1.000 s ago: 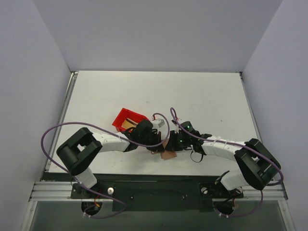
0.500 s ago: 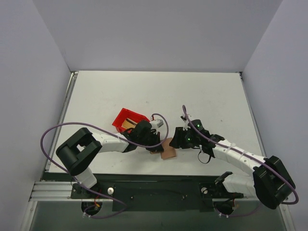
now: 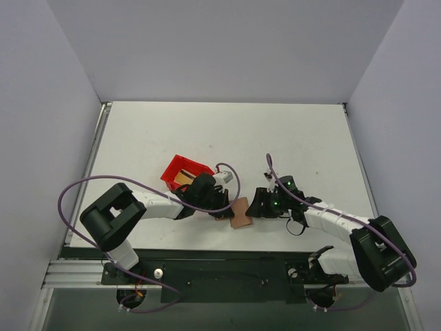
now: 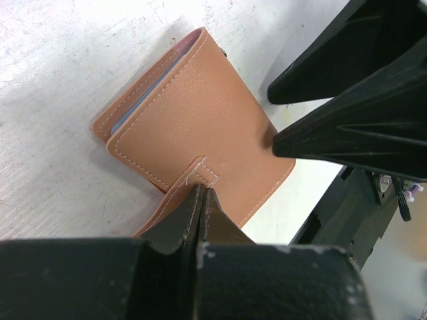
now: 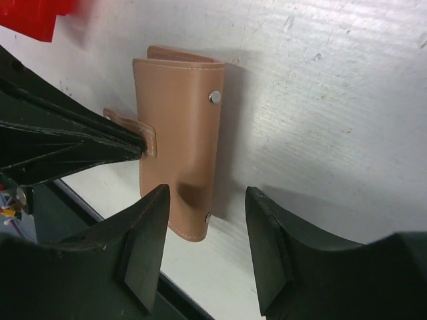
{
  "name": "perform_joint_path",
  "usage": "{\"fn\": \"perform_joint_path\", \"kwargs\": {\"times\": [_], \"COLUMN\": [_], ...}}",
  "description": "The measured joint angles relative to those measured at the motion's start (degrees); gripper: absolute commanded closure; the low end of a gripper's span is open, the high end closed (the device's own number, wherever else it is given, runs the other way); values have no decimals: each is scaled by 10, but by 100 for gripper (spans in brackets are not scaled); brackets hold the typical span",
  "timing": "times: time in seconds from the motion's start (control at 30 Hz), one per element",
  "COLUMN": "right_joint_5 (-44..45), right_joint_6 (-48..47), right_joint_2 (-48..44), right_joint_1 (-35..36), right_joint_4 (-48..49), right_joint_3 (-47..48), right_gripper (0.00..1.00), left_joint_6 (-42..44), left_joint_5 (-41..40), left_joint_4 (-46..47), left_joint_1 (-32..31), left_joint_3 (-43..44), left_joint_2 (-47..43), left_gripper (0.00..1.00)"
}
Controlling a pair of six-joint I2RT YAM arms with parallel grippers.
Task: Put the credit cards into the card holder
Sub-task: Close the card holder at the center of the board.
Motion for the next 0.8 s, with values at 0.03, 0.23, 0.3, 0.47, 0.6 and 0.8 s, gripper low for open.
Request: {"fn": "perform_joint_path", "kwargs": {"times": [0.03, 0.23, 0.3, 0.47, 0.6, 0.8], "right_joint_5": [-8, -50, -60, -79, -77, -29], "right_joint_6": [4, 32, 41, 60, 74, 59], "right_joint_2": [10, 64, 76, 106, 99, -6], "right_joint_1": [0, 0, 0, -1, -3, -2], "right_joint_4": [12, 91, 120, 168, 183, 98], "right_joint_3": [-4, -14, -20, -26, -39, -30], "right_gripper": [55, 57, 62, 77, 86, 100], "left_joint_6": [0, -1, -2, -3, -3, -5], "left_joint_5": [0, 1, 1, 3, 2, -42], "left_joint_4": [1, 6, 12, 19, 19, -39], "left_joint_1": [0, 1, 1, 2, 3, 5], "left_joint_3": [-1, -3, -7, -10, -12, -22], "left_joint_2": [0, 0, 0, 0, -2, -44], "left_gripper": [100, 100, 100, 100, 100, 100]}}
